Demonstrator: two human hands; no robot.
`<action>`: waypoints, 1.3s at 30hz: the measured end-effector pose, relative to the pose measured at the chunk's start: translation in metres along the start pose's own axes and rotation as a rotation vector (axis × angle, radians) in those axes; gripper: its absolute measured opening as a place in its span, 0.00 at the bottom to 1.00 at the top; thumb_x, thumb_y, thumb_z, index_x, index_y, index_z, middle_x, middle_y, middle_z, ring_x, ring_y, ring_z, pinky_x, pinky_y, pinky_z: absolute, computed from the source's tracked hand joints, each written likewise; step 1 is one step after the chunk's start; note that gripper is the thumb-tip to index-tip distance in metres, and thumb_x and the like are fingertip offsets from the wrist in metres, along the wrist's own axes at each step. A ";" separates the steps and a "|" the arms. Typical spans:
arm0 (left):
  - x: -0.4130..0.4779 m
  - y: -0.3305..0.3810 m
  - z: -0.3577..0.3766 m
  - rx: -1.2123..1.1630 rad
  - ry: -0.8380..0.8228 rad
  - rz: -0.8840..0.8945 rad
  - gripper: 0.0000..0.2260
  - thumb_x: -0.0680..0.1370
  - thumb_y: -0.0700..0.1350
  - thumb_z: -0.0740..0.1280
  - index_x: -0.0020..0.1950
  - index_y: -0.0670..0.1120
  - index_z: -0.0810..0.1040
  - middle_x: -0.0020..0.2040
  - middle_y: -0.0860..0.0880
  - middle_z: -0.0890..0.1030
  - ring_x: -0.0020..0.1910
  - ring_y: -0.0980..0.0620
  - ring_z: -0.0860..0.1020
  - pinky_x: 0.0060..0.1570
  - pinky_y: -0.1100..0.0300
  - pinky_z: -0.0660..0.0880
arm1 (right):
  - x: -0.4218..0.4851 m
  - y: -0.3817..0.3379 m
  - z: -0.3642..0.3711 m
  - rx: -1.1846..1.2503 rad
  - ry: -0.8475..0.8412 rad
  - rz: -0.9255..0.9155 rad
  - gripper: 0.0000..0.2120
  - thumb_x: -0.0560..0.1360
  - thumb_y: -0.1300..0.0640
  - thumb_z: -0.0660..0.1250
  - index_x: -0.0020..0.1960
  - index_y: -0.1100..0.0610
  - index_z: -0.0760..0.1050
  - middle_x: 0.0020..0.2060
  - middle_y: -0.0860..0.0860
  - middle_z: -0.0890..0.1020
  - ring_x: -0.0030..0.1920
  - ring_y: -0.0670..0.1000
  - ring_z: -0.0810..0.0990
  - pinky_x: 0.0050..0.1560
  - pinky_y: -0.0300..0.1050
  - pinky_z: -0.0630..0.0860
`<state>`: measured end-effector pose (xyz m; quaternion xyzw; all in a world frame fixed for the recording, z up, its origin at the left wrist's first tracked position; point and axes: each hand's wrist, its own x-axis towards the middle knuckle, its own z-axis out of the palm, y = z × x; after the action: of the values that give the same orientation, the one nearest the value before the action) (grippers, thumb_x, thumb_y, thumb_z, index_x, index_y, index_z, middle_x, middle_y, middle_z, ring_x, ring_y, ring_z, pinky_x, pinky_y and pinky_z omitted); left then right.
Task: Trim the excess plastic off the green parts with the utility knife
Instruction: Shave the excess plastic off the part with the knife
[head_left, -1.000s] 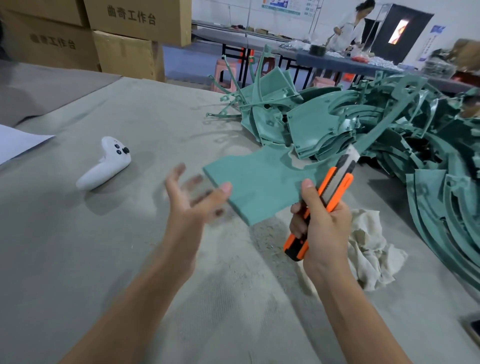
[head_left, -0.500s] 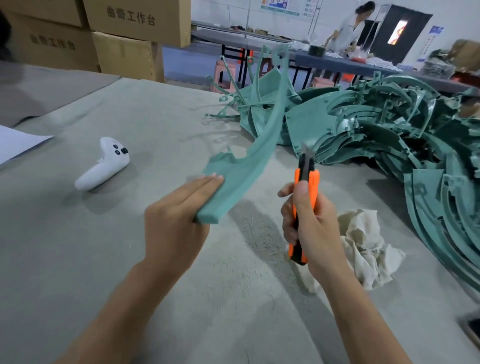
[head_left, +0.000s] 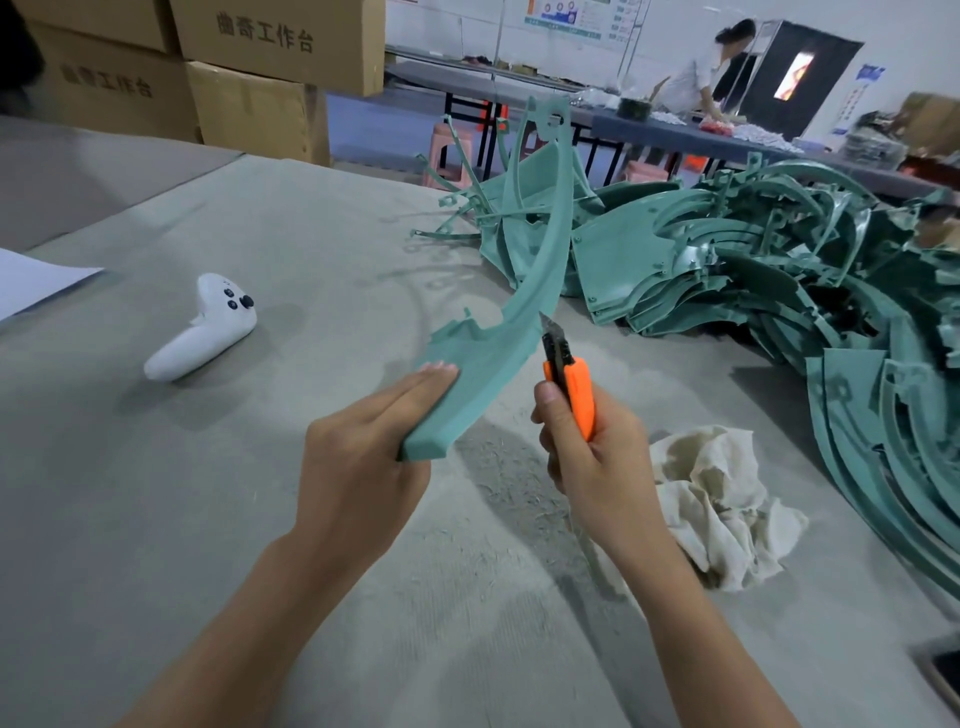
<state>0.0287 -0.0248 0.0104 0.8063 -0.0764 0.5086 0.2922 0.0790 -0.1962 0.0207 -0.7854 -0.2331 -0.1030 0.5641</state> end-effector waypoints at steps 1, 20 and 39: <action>-0.001 0.000 0.001 0.000 0.003 -0.018 0.19 0.69 0.29 0.61 0.56 0.39 0.81 0.55 0.50 0.79 0.51 0.52 0.78 0.53 0.79 0.69 | -0.001 0.001 0.001 0.005 -0.005 -0.002 0.15 0.76 0.37 0.59 0.40 0.47 0.71 0.25 0.44 0.71 0.26 0.46 0.67 0.28 0.50 0.67; -0.004 0.006 0.003 0.049 0.108 -0.135 0.18 0.71 0.32 0.61 0.58 0.41 0.80 0.46 0.41 0.85 0.45 0.46 0.75 0.48 0.81 0.65 | -0.012 -0.004 0.004 -0.213 0.156 -0.223 0.10 0.80 0.43 0.60 0.42 0.47 0.69 0.30 0.50 0.71 0.24 0.45 0.68 0.25 0.32 0.63; -0.006 0.011 0.006 0.115 0.076 -0.148 0.17 0.69 0.37 0.61 0.54 0.41 0.84 0.41 0.46 0.86 0.44 0.51 0.75 0.40 0.69 0.69 | -0.017 -0.003 0.013 -0.393 0.165 -0.242 0.16 0.82 0.37 0.46 0.50 0.46 0.65 0.33 0.40 0.68 0.33 0.45 0.70 0.32 0.37 0.61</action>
<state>0.0258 -0.0386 0.0077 0.8054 0.0239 0.5193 0.2850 0.0615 -0.1877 0.0114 -0.8355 -0.2540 -0.2768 0.4010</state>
